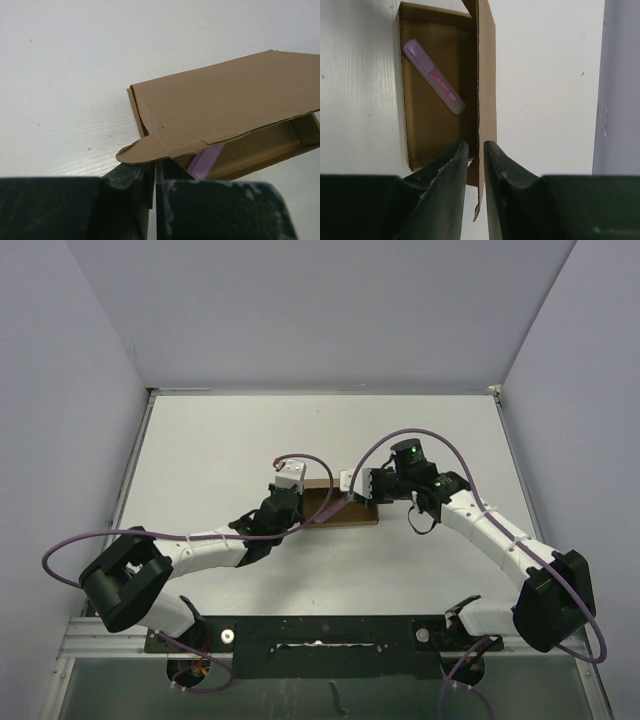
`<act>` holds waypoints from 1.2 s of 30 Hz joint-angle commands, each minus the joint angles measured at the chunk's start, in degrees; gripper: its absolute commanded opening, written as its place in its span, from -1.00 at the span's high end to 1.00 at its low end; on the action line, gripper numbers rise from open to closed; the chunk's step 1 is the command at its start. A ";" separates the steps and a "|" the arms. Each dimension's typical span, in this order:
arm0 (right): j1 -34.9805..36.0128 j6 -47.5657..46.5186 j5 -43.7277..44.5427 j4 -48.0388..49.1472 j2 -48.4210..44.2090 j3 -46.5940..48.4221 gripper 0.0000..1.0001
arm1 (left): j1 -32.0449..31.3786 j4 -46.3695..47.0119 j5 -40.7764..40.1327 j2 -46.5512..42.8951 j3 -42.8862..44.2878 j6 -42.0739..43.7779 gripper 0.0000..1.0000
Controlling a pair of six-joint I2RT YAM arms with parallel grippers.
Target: Fold the paper box
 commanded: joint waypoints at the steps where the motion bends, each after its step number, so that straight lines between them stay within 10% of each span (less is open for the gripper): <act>1: 0.39 -1.86 2.08 4.24 0.25 -1.05 0.63 | -0.40 0.87 0.53 -1.44 1.83 -1.15 1.00; 11: 0.39 -2.86 1.92 4.86 0.13 -2.52 1.00 | -0.44 -0.58 1.99 -2.98 2.31 -1.74 0.99; 23: -1.29 -0.53 0.26 6.34 -0.45 -5.80 1.00 | -0.34 -13.36 17.56 -22.43 -3.24 -7.55 0.02; 29: -1.62 -1.32 -2.25 5.27 0.32 -7.20 1.00 | 1.63 -19.63 24.29 -33.66 -3.47 -10.24 0.05; 36: -1.78 -4.09 -3.78 4.23 2.03 -9.95 1.00 | 8.84 -17.68 32.54 -23.48 2.13 -12.31 0.20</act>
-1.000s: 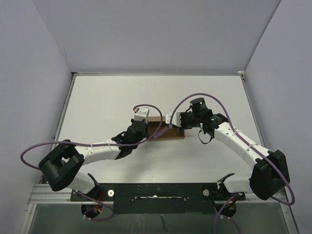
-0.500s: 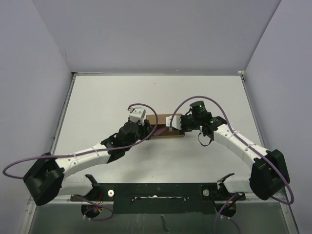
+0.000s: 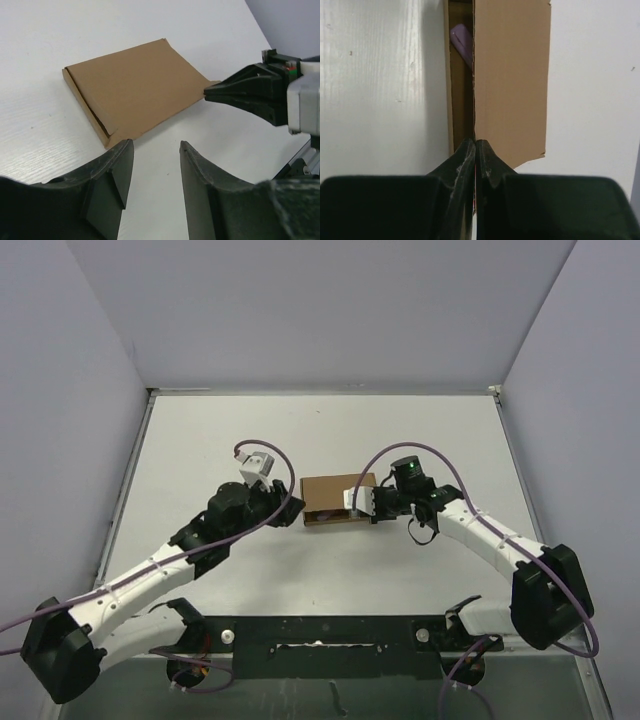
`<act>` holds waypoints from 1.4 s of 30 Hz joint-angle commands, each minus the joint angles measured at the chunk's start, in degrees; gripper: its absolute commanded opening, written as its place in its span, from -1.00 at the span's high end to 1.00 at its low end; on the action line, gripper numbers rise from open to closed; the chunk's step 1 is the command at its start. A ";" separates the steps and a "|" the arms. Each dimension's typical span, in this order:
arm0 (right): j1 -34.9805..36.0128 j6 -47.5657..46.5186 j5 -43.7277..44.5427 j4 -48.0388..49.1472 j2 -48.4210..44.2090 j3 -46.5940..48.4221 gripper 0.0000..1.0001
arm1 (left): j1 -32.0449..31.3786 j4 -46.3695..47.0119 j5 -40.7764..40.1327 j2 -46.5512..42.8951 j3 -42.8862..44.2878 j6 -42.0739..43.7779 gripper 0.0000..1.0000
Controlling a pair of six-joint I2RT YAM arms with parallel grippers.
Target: Fold the paper box
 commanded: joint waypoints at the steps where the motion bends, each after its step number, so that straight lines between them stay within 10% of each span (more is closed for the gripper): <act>1: -0.47 -2.07 -2.11 0.19 1.72 -1.52 1.00 | 3.38 2.46 6.59 8.53 4.74 -1.85 0.20; 22: -0.83 -3.41 -3.42 -3.86 7.18 -0.22 0.50 | 8.25 0.92 6.92 37.27 13.82 1.83 0.35; 31: -9.20 5.14 -18.11 -6.46 1.51 3.87 0.08 | 8.75 0.77 6.66 41.06 13.89 2.21 0.34; 37: -15.02 30.72 -19.25 0.15 10.53 8.98 0.62 | 8.90 1.61 7.61 41.86 13.78 1.69 0.34; 42: -15.39 34.24 -13.33 -2.10 19.24 12.81 0.98 | 8.91 1.56 8.13 41.12 13.77 1.36 0.34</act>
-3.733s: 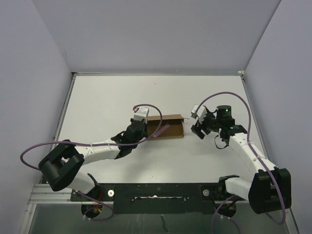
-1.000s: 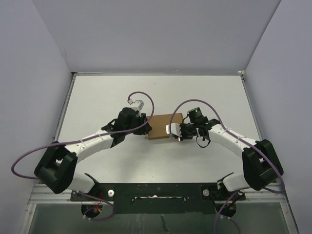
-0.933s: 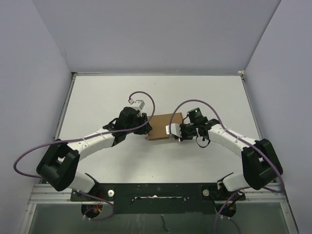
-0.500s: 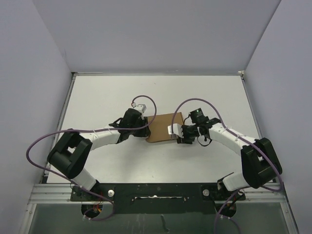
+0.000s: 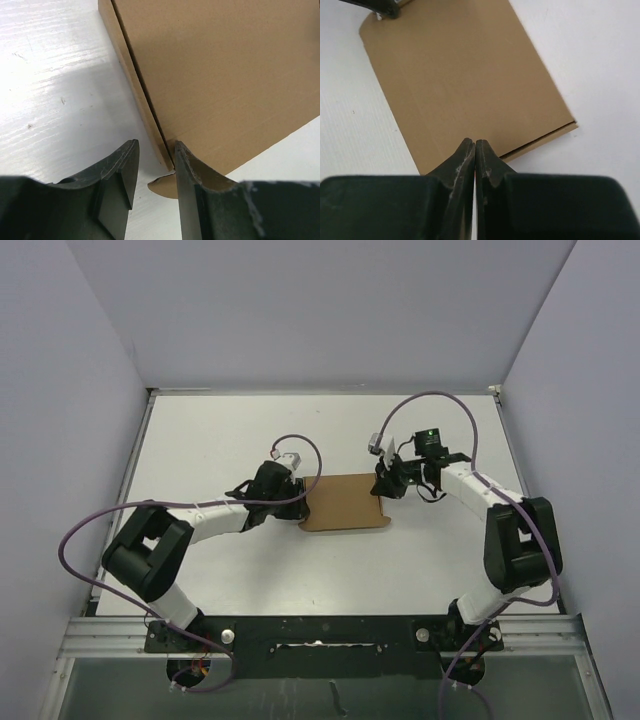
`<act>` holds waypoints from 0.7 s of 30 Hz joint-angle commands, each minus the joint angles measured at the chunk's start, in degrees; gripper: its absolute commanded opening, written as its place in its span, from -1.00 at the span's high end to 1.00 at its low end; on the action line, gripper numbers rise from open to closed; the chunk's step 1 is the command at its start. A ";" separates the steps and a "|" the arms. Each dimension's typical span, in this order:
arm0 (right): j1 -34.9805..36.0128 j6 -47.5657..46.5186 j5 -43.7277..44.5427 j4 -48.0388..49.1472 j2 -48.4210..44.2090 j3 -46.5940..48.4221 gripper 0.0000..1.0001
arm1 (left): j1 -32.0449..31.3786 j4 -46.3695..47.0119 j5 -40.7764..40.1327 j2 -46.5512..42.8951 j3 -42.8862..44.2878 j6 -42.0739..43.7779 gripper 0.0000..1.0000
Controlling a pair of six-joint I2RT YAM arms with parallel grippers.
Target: Fold the paper box
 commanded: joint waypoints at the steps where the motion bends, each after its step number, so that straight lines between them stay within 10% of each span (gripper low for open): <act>1: -0.26 8.25 3.22 -0.32 5.14 2.18 0.99 | 0.41 1.22 0.51 0.84 1.64 0.39 0.34; 12: -1.84 7.00 1.08 -3.83 6.62 4.43 0.90 | 0.57 1.15 2.48 -1.47 1.86 -0.14 0.33; 21: -10.57 22.40 -10.14 0.65 1.06 3.81 0.04 | 1.49 0.42 4.67 -13.21 0.82 -2.14 -0.01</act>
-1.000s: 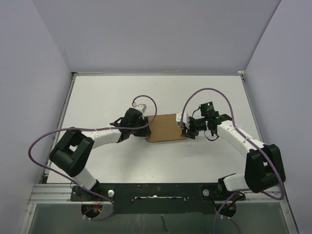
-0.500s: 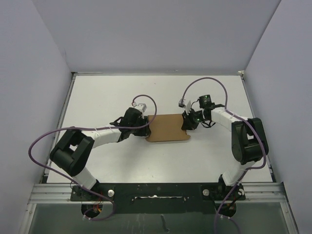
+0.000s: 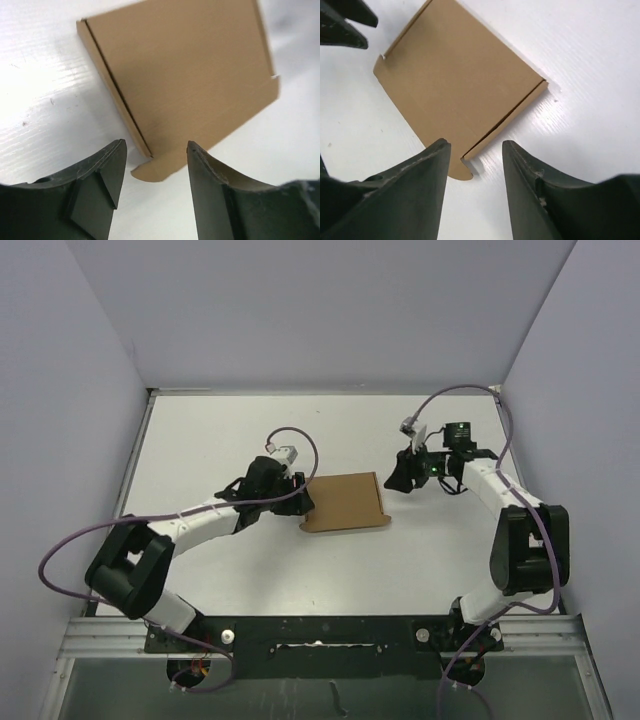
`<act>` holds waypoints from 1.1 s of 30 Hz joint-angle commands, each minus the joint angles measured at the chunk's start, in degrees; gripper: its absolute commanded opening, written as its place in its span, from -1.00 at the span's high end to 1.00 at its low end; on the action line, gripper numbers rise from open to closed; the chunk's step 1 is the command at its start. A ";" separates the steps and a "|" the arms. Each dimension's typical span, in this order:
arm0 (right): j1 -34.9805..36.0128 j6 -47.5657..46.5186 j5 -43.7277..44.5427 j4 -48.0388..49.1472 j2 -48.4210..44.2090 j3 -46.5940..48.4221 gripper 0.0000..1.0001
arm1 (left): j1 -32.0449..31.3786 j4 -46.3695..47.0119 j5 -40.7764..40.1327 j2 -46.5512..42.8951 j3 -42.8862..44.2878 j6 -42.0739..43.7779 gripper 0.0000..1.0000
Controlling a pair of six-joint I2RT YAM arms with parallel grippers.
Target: Fold the paper box
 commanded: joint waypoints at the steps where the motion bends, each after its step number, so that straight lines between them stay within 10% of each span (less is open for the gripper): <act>1: -3.07 10.86 -7.22 3.54 -0.14 1.67 -0.05 | 1.47 2.47 2.36 -10.19 0.08 -1.67 -0.07; 18: -3.35 21.05 -7.87 1.50 19.77 8.49 -0.08 | 9.72 19.84 12.12 -11.01 -14.81 -13.89 -0.38; 33: -3.02 22.48 -9.96 -0.43 26.47 11.25 0.52 | 9.63 24.99 11.01 -2.20 -15.55 -22.68 -0.50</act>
